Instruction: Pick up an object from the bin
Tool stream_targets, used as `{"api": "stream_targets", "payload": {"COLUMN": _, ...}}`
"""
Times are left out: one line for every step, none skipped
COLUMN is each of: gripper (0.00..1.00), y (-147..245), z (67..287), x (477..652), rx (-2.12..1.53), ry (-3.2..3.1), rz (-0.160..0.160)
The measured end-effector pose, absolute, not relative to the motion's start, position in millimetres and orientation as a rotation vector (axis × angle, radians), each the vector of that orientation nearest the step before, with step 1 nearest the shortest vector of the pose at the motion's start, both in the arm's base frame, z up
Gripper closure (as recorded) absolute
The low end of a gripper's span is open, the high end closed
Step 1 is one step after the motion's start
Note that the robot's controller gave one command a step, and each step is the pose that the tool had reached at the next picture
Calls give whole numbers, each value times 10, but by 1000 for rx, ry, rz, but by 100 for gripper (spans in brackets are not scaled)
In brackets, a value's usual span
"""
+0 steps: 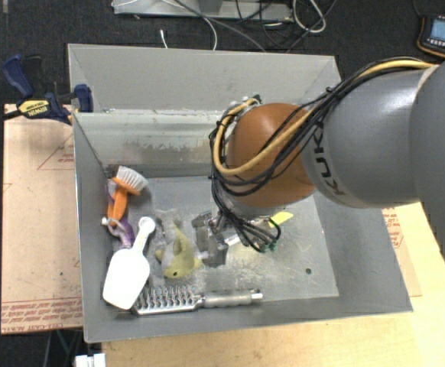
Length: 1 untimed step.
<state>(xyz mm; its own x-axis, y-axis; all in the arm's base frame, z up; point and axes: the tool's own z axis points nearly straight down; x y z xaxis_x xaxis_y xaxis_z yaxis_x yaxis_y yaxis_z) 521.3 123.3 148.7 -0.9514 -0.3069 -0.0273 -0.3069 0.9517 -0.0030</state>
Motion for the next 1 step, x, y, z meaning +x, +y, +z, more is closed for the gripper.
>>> {"api": "stream_targets", "payload": {"gripper": 100, "y": 1183, "z": 2474, "x": 5290, "rx": -394, "ry": 3088, "rz": 4}}
